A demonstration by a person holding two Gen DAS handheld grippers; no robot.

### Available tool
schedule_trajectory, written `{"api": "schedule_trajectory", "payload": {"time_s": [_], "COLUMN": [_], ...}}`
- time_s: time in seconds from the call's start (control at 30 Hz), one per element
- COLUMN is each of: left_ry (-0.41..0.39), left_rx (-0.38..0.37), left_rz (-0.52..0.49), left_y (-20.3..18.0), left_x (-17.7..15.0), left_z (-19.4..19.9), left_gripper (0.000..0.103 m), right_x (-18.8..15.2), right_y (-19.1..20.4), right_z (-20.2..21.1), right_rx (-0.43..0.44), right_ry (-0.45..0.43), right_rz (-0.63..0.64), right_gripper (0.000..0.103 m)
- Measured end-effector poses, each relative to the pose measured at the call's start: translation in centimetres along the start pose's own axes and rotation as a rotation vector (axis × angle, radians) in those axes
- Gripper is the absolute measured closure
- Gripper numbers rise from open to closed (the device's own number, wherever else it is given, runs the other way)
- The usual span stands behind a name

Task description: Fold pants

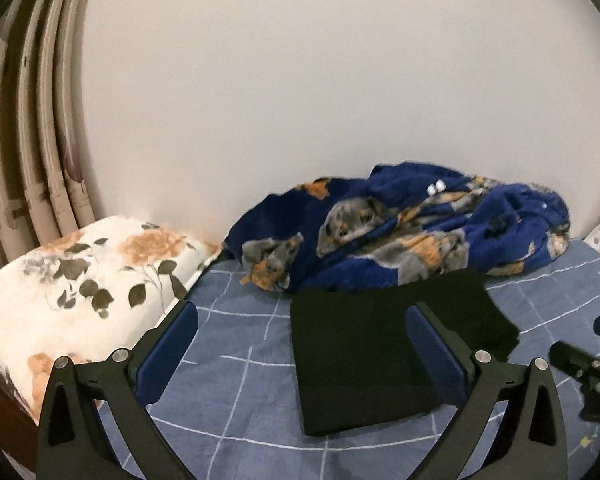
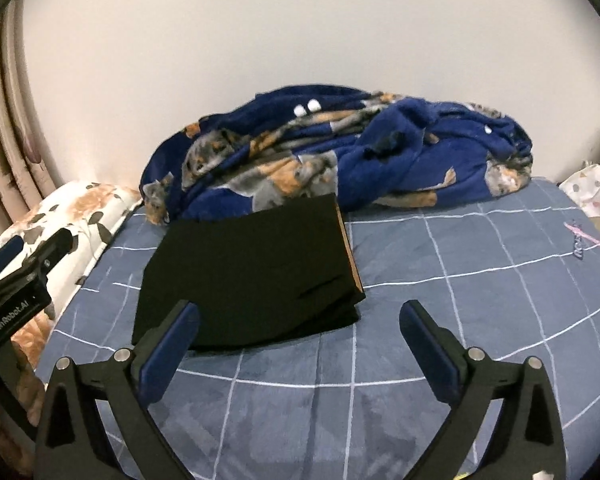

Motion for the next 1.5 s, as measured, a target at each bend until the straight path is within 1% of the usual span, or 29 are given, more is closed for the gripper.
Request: {"api": "schedule_trajectory", "payload": {"time_s": [0.1, 0.3, 0.43, 0.57, 0.67, 0.7, 0.73, 0.8, 0.9, 1.0, 1.17, 1.37, 1.5], "left_ry": [-0.002, -0.013, -0.05, -0.079, -0.057, -0.022, 0.0, 0.016, 0.035, 0.075, 0.126, 0.139, 0.146], "left_rx": [0.0, -0.006, 0.007, -0.011, -0.05, -0.084, -0.092, -0.071, -0.066, -0.082, -0.087, -0.083, -0.101], "left_rz": [0.004, 0.019, 0.047, 0.047, 0.006, -0.002, -0.002, -0.011, -0.026, -0.032, -0.017, -0.03, -0.018], "left_y": [-0.1, 0.1, 0.9, 0.6, -0.6, -1.2, -1.5, -1.9, -2.5, -3.2, -3.7, -4.0, -4.0], "left_x": [0.5, 1.2, 2.0, 2.0, 0.7, -0.2, -0.8, -1.7, -2.7, -3.7, -4.8, -5.5, -5.8], "left_z": [1.9, 4.1, 5.6, 6.0, 4.6, 3.7, 3.0, 1.8, 0.2, -1.8, -5.0, -7.8, -8.8], "left_gripper": [0.0, 0.0, 0.0, 0.0, 0.0, 0.0, 0.0, 0.0, 0.0, 0.0, 0.0, 0.0, 0.0], "right_x": [-0.1, -0.1, 0.3, 0.5, 0.2, 0.0, -0.3, -0.7, -1.1, -1.3, -1.6, -1.8, -1.5], "right_y": [0.3, 1.3, 1.9, 2.0, 1.4, 1.0, 0.7, 0.0, -0.7, -1.1, -1.5, -1.5, -1.5], "right_z": [1.2, 3.2, 4.6, 5.2, 4.5, 4.0, 3.4, 2.5, 1.3, -0.1, -2.9, -6.1, -7.5], "right_rx": [-0.008, -0.008, -0.018, -0.035, -0.067, -0.074, -0.071, -0.071, -0.07, -0.084, -0.071, -0.062, -0.063], "right_ry": [-0.008, -0.029, -0.052, -0.08, -0.086, -0.081, -0.069, -0.043, -0.024, -0.005, 0.037, 0.073, 0.08], "right_rz": [0.02, 0.037, 0.059, 0.064, 0.064, 0.052, 0.039, 0.015, -0.005, 0.009, -0.003, -0.001, 0.0], "right_gripper": [0.002, 0.002, 0.0, 0.0, 0.0, 0.0, 0.0, 0.0, 0.0, 0.0, 0.0, 0.0, 0.0]}}
Point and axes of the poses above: each gripper's, at about its wrist camera, not at the fingertips, and z roughly against the way its jaws point, y to its left, x to its top, the point moved 10 cm from there along -z, roughly the way its jaws point, and after that the axes turned 6 degrees about z, right-handed, at the moved point
